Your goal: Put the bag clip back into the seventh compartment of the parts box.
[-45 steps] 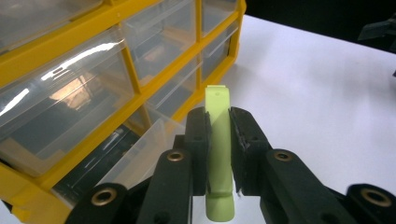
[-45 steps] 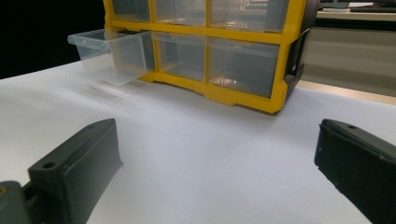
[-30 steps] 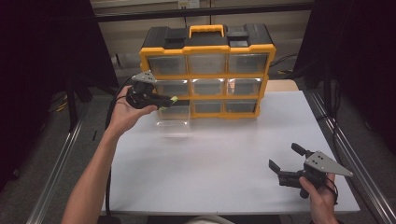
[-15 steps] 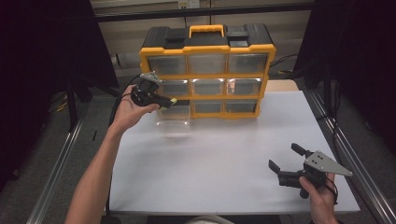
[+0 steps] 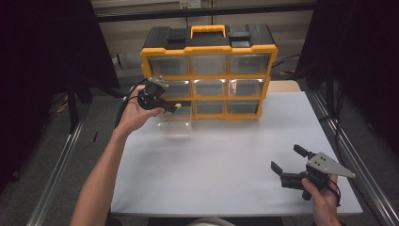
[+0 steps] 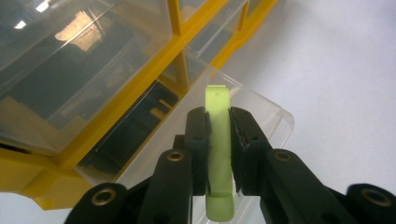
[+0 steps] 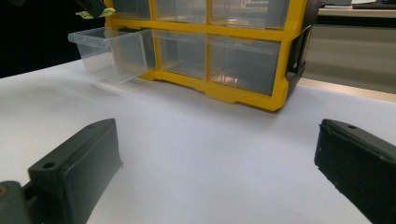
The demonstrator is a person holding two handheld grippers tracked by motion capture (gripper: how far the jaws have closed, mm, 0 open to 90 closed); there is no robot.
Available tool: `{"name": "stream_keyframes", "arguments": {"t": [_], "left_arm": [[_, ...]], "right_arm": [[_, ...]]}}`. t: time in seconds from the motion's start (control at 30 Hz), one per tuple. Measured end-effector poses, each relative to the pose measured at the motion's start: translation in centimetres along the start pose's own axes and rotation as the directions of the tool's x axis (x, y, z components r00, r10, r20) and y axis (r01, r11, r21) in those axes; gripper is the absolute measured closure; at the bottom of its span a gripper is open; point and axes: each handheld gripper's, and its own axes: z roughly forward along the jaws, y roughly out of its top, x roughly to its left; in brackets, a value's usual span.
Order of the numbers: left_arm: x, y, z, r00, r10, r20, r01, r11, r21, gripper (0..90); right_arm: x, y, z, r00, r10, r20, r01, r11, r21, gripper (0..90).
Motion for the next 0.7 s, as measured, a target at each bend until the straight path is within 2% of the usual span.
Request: {"name": "stream_keyframes", "arguments": {"t": [0.03,0.07,0.1,0.13,0.17,0.2,0.27,0.33,0.4,0.7], "left_arm": [[0.1,0.0,0.0,0.9998,0.018,0.009,-0.018,0.9996,0.019,78.4],[0.1,-0.1,0.2,0.9999,0.011,0.008,-0.011,0.9998,0.014,78.4],[-0.2,-0.2,0.5,0.9998,-0.018,0.009,0.018,0.9998,-0.004,78.4],[-0.3,-0.2,0.7,0.9995,-0.029,0.01,0.029,0.9995,-0.011,78.4],[0.0,-0.2,0.7,0.9998,0.018,0.011,-0.018,0.9996,0.023,78.4],[-0.3,-0.2,1.1,0.9999,-0.012,0.006,0.012,0.9999,0.004,78.4],[-0.2,-0.3,1.3,0.9999,-0.008,0.013,0.008,0.9999,0.014,78.3],[-0.2,-0.4,1.5,0.9997,-0.024,0.01,0.024,0.9997,0.008,78.3],[-0.2,-0.5,1.6,0.9995,-0.026,0.018,0.026,0.9994,0.022,78.3],[-0.2,-0.9,2.5,0.9992,-0.037,0.019,0.036,0.9992,0.016,77.9]], "right_arm": [[0.0,0.0,-0.1,1.0,0.003,-0.001,-0.003,1.0,0.002,0.0],[0.0,0.0,-0.1,1.0,0.002,-0.001,-0.002,1.0,0.002,0.0],[0.0,0.0,-0.1,1.0,0.002,-0.002,-0.002,1.0,0.002,0.0],[0.0,0.0,-0.1,1.0,0.0,-0.001,0.0,1.0,0.001,0.0],[0.0,0.0,-0.1,1.0,0.001,-0.001,-0.001,1.0,0.003,0.0],[0.0,0.0,-0.1,1.0,-0.002,0.0,0.002,1.0,0.002,0.0],[0.1,0.0,0.0,1.0,-0.003,-0.001,0.003,1.0,0.002,0.0],[0.1,0.0,0.0,1.0,-0.004,0.0,0.004,1.0,0.001,0.0],[0.0,0.0,-0.1,1.0,0.0,0.0,0.0,1.0,0.003,0.0],[0.0,0.0,-0.1,1.0,-0.005,0.0,0.005,1.0,0.003,0.0]]}}
